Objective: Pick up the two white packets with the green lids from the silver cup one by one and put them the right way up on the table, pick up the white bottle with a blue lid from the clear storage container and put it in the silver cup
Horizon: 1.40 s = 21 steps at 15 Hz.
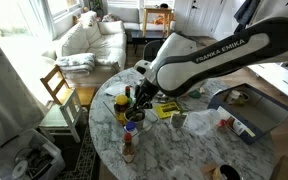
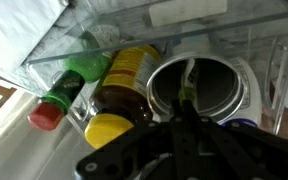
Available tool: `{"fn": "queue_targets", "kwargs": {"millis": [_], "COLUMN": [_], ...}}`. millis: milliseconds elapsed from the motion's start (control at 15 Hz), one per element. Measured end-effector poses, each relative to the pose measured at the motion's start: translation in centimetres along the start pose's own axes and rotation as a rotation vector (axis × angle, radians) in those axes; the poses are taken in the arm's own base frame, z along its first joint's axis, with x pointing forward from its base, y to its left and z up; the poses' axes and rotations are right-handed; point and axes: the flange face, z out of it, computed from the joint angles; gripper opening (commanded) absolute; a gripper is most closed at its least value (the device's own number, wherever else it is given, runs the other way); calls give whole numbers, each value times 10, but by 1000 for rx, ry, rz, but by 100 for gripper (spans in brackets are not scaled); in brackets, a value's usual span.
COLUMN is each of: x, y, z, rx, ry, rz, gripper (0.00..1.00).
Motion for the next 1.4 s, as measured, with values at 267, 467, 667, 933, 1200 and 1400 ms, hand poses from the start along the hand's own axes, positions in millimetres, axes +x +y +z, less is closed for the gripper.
{"fn": "queue_targets", "kwargs": {"millis": [267, 467, 667, 933, 1200, 1400], "x": [-2, -2, -3, -3, -5, -5], "y": [-5, -8, -8, -8, -9, -7], "z": [5, 7, 8, 10, 17, 21], "rx": [34, 54, 51, 49, 44, 12], "ry": [-10, -16, -15, -14, -12, 0], "rz": [0, 0, 0, 0, -1, -10], "gripper": [52, 22, 15, 49, 77, 47]}}
